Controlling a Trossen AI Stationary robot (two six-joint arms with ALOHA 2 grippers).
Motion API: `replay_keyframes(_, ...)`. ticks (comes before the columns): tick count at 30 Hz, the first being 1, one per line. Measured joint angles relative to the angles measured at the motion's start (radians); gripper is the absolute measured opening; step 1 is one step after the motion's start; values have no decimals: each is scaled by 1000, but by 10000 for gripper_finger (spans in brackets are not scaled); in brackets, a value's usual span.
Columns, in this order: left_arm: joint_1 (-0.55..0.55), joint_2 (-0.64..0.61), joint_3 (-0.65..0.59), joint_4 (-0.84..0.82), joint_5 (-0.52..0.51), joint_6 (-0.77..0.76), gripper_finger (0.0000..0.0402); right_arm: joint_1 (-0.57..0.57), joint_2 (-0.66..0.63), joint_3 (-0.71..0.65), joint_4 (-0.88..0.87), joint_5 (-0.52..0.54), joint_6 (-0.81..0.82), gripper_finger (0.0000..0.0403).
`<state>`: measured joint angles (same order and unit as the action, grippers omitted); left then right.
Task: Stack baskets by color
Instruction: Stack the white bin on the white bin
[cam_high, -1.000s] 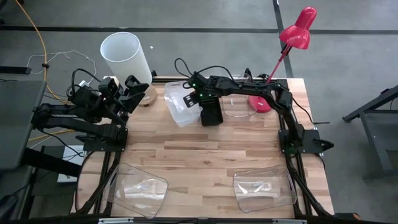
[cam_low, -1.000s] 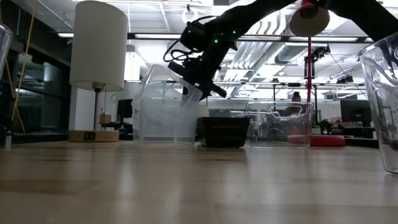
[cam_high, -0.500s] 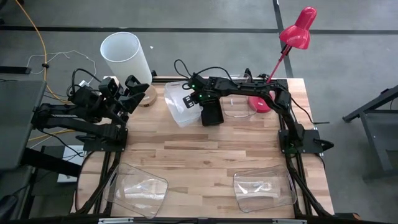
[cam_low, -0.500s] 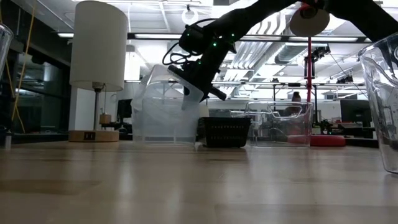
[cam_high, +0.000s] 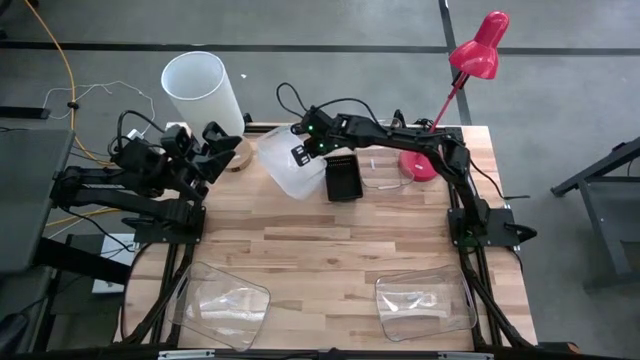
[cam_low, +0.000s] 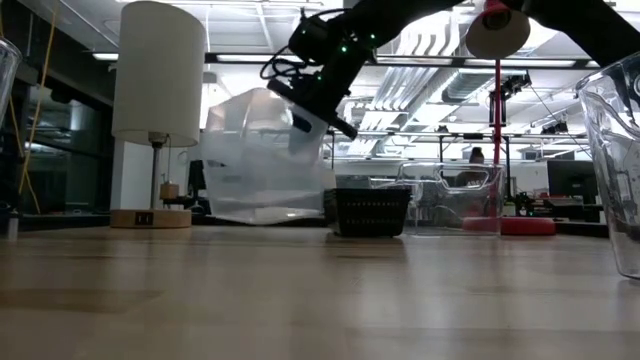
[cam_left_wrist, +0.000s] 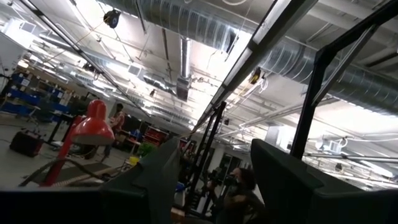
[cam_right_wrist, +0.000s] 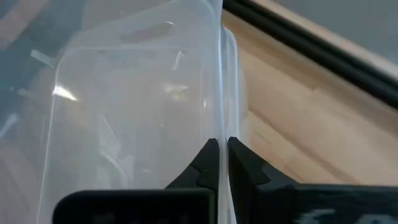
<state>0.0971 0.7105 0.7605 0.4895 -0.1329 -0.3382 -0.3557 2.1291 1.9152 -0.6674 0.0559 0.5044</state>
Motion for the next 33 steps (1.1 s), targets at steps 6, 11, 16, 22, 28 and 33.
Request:
replay_keyframes(6, 0, 0, 0, -7, 1, 0, 186, -10, -3, 2, -50, -19, -8, 1)
replay_keyframes(11, 0, 0, 0, -7, 1, 0, 186, -11, -3, 2, -50, -18, -12, 0)
replay_keyframes(16, 0, 0, 0, -9, 1, 0, 186, -11, -3, 3, -52, -14, -16, 0)
replay_keyframes(22, 0, 0, 0, -22, 0, 0, 186, -11, -6, 67, -88, 7, -60, 0)
replay_keyframes(28, 0, 0, 0, -22, -1, 0, 186, -12, -8, 94, -115, 42, -80, 0)
replay_keyframes(33, 0, 0, 0, -22, -2, 0, 186, -14, -8, 73, -87, -22, -51, 0)
